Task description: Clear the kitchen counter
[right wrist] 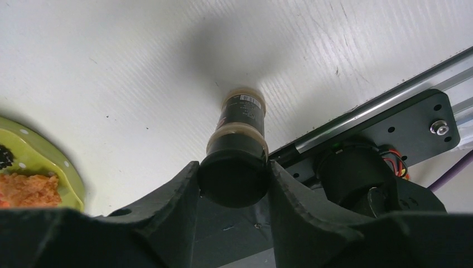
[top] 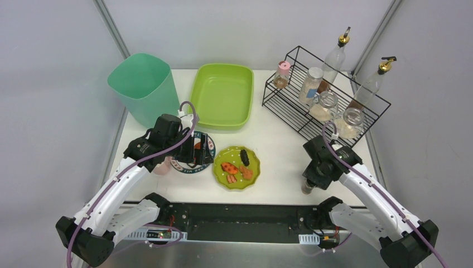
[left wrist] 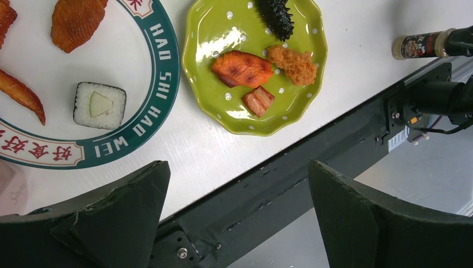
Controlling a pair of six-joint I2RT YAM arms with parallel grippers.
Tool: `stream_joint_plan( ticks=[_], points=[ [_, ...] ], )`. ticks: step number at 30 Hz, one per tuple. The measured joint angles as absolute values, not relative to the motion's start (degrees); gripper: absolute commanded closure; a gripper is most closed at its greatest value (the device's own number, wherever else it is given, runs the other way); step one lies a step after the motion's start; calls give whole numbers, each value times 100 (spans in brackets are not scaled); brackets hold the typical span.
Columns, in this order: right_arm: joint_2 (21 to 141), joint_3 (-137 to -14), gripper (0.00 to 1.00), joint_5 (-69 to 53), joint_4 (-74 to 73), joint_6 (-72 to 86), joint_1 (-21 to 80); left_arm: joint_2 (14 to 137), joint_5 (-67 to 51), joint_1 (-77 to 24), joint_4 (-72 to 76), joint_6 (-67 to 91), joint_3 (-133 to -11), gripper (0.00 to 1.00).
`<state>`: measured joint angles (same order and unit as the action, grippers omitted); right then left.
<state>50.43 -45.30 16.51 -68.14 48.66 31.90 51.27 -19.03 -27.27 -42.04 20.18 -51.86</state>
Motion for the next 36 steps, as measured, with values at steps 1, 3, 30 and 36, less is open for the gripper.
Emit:
stream_joint_plan(
  ticks=[1, 3, 30, 36],
  points=[
    [5059, -4534, 66, 1662, -6814, 4864, 3190, 5129, -1903, -2727, -4206, 2018, -5186, 0],
    [5089, -4558, 76, 1671, -6816, 4845, 3190, 5129, -1903, -2727, -4206, 2018, -5186, 0],
    [8545, -9751, 86, 1693, -6023, 3548, 3111, 5247, -1894, -2727, -4237, 2018, -5186, 0],
    [9929, -11771, 85, 1680, -6241, 3247, 2766, 5264, -1892, -2727, -4241, 2018, -5186, 0]
  ],
)
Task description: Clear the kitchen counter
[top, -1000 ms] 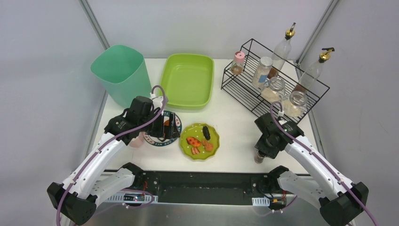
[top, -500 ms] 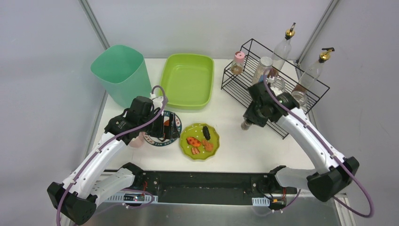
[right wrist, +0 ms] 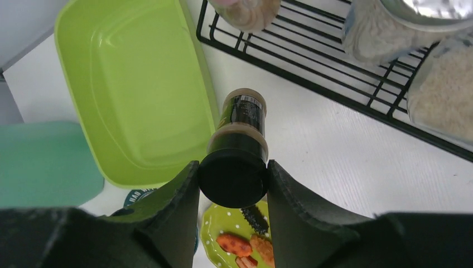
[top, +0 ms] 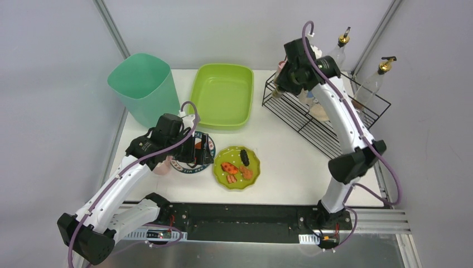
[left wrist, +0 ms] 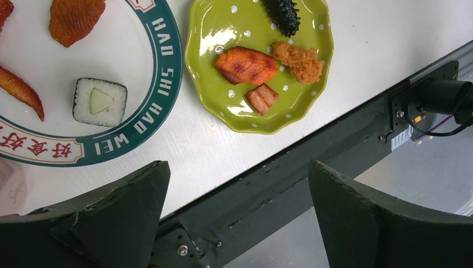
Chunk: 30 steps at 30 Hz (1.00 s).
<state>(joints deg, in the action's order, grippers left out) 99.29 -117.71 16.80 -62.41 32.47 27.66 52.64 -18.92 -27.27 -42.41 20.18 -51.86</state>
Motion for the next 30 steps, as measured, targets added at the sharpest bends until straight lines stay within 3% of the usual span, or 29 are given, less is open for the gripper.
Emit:
stream_joint_plan(
  ticks=[8, 23, 30],
  points=[
    [11450, -13631, 85, 1605, -6709, 3070, 2318, 5273, -1778, -2727, -4248, 2016, -5186, 0],
    [11577, -13609, 82, 1557, -6803, 2995, 1841, 5365, -1765, -2727, -4252, 2014, -5186, 0],
    [11583, -13552, 72, 1483, -6805, 2974, 1776, 5365, -1765, -2727, -4252, 2014, -5186, 0]
  ],
)
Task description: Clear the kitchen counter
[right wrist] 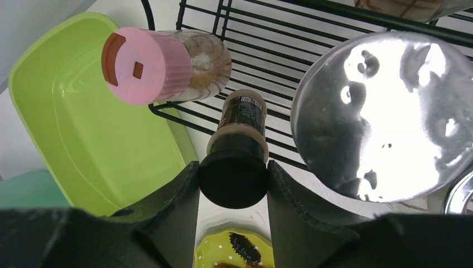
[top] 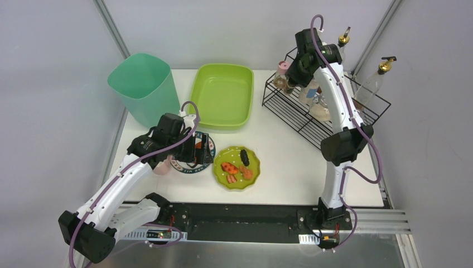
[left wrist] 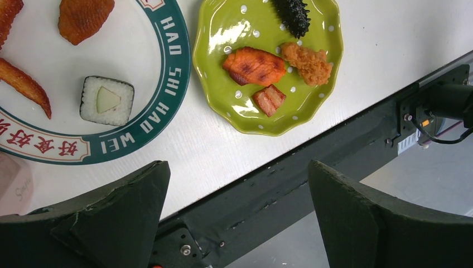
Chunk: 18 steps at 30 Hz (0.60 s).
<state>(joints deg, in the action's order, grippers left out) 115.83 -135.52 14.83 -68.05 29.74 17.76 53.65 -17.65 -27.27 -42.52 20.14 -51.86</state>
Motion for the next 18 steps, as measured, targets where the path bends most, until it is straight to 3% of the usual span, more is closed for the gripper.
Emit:
stream_joint_plan(
  ticks=[10, 18],
  points=[
    [11775, -13566, 53, 1396, -6823, 2974, 1695, 5365, -1765, -2727, -4252, 2014, -5186, 0],
    [11817, -13640, 31, 1315, -6831, 2974, 1669, 5365, -1767, -2727, -4252, 2014, -5186, 0]
  ],
)
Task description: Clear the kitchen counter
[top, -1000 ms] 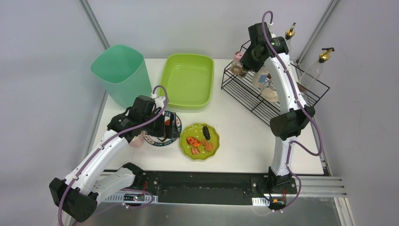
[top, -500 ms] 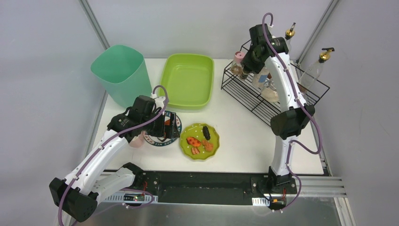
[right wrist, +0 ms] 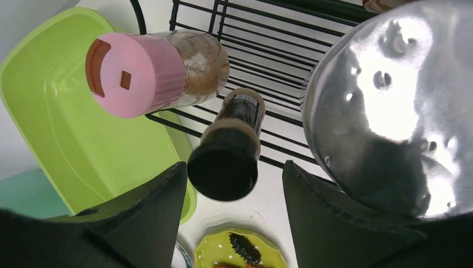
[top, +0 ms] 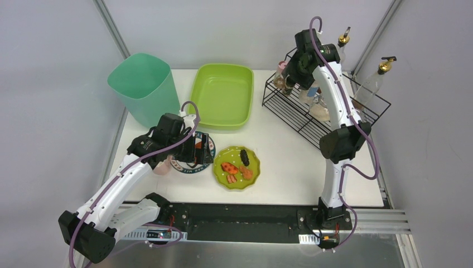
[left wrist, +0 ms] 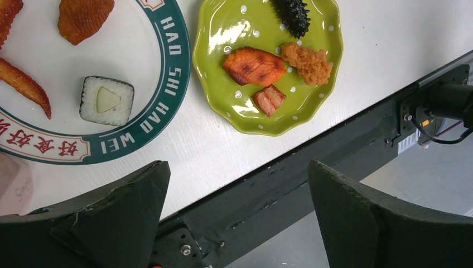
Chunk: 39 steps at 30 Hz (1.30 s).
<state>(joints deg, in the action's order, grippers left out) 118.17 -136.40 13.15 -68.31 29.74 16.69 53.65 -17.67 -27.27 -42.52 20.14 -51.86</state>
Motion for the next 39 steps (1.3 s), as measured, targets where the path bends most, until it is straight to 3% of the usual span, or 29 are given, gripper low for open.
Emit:
stream_joint_plan(
  ticks=[3, 12, 13, 14, 23, 30, 36, 39],
  points=[
    [11817, -13644, 24, 1284, -6844, 2985, 1671, 5365, -1767, -2727, -4252, 2014, -5186, 0],
    [11817, -13670, 19, 1192, -6840, 2995, 1682, 5365, -1767, -2727, -4252, 2012, -5186, 0],
    [11817, -13670, 5, 1190, -6838, 2998, 1693, 5365, -1767, -2727, -4252, 2012, -5186, 0],
    [11817, -13670, 1, 1190, -6838, 2995, 1715, 5365, -1767, -2727, -4252, 2012, -5186, 0],
    [11679, -13668, 1, 1385, -6836, 2991, 2097, 5365, -1765, -2727, -4252, 2012, -5186, 0],
    [10847, -13369, 1, 1710, -6796, 2967, 2558, 5365, -1758, -2727, -4252, 2012, -5186, 0],
    [9590, -11907, 1, 1905, -6392, 2773, 2963, 5365, -1739, -2727, -4257, 2012, -5186, 0],
    [8864, -10567, 1, 1649, -5837, 2639, 3089, 5363, -1702, -2727, -4257, 2012, -5186, 0]
  ],
)
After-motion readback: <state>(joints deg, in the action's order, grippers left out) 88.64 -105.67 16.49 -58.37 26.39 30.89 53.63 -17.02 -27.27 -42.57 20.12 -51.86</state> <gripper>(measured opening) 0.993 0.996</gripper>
